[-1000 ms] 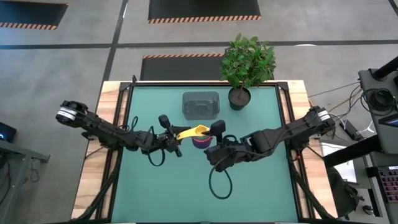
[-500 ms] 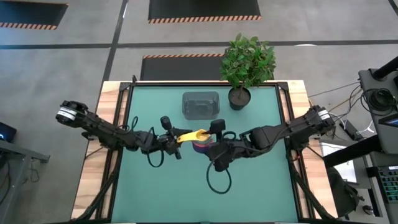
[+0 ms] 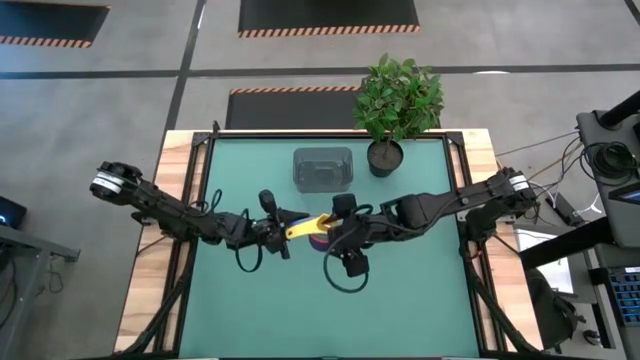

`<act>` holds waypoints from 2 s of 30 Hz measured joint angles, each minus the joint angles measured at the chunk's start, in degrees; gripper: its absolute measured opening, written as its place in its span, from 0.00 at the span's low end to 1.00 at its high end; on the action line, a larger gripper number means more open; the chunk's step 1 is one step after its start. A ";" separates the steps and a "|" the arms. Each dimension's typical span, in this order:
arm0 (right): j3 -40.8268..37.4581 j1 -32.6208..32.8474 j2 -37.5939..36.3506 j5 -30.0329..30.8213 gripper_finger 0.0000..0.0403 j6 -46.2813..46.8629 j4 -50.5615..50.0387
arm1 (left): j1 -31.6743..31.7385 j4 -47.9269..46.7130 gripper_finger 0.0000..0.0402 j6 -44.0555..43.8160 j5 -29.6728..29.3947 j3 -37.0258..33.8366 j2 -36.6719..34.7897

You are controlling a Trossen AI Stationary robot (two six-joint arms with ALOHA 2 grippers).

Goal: Nest measuring cups in basket
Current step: Put the measuring cup into the bin

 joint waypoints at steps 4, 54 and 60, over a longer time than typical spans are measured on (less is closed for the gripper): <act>0.00 -0.04 0.06 -0.09 0.73 0.48 -0.17 | -0.02 -0.30 0.05 0.04 0.62 0.00 0.00; -0.07 -0.63 0.13 -5.75 0.23 1.01 -0.43 | 0.00 -2.93 0.24 -4.03 2.06 1.99 0.02; -0.11 -0.61 0.15 -5.99 0.23 0.99 -0.45 | 0.00 -3.33 0.31 -4.14 2.08 1.99 0.00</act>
